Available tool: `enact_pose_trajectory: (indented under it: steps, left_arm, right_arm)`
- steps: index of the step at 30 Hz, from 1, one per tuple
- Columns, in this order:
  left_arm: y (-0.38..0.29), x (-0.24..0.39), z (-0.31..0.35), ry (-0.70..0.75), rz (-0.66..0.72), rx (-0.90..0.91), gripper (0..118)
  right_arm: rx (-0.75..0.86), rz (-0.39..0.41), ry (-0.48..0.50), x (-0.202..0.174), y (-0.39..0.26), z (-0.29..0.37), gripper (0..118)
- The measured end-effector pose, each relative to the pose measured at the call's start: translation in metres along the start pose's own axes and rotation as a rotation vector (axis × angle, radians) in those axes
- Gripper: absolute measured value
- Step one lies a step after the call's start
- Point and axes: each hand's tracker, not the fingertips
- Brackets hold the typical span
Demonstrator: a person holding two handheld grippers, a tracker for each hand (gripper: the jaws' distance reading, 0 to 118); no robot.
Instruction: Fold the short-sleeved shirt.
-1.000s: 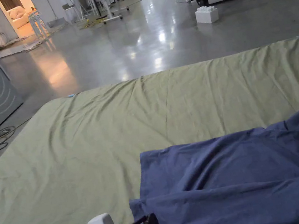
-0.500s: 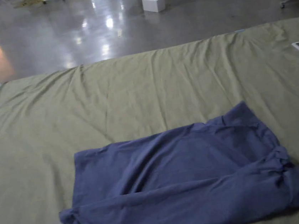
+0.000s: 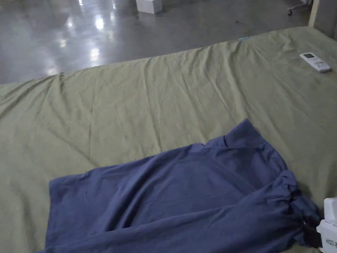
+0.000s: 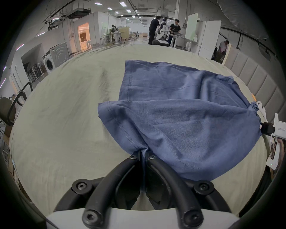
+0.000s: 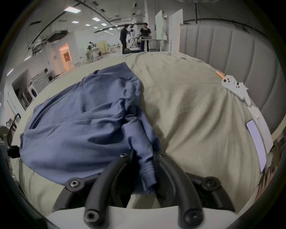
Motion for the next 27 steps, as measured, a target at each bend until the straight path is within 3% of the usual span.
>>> enact_pose_trajectory:
  steps: [3, 6, 10, 13, 19, 24, 25, 26, 27]
  left_arm:
    - [0.008, -0.008, 0.015, -0.036, 0.054, 0.002, 6]
    - [0.009, -0.012, 0.062, -0.056, 0.045, 0.135, 6]
    - [0.007, -0.028, 0.111, -0.108, 0.145, 0.189, 6]
    - [-0.009, -0.030, 0.134, -0.103, 0.122, 0.199, 6]
    - [-0.071, -0.047, 0.155, -0.121, 0.161, 0.097, 6]
    - [-0.102, -0.052, 0.134, -0.133, 0.189, 0.019, 6]
    - [-0.104, -0.051, 0.129, -0.129, 0.190, 0.007, 10]
    - [-0.106, -0.052, 0.128, -0.129, 0.171, 0.025, 24]
    - [-0.105, -0.053, 0.129, -0.119, 0.155, 0.043, 60]
  right_arm:
    - [-0.017, 0.011, 0.003, 0.007, 0.013, 0.013, 9]
    - [0.078, 0.024, -0.073, 0.000, 0.023, 0.050, 8]
    - [0.129, 0.072, -0.044, -0.012, 0.025, 0.094, 8]
    - [0.133, 0.061, -0.049, -0.009, 0.010, 0.118, 8]
    - [0.058, 0.023, -0.045, 0.012, -0.038, 0.153, 8]
    - [-0.042, 0.006, -0.038, 0.019, -0.068, 0.134, 9]
    - [-0.051, 0.009, -0.029, 0.019, -0.072, 0.128, 15]
    - [-0.062, 0.016, -0.038, 0.018, -0.073, 0.124, 35]
    - [-0.085, 0.024, -0.055, 0.020, -0.072, 0.121, 68]
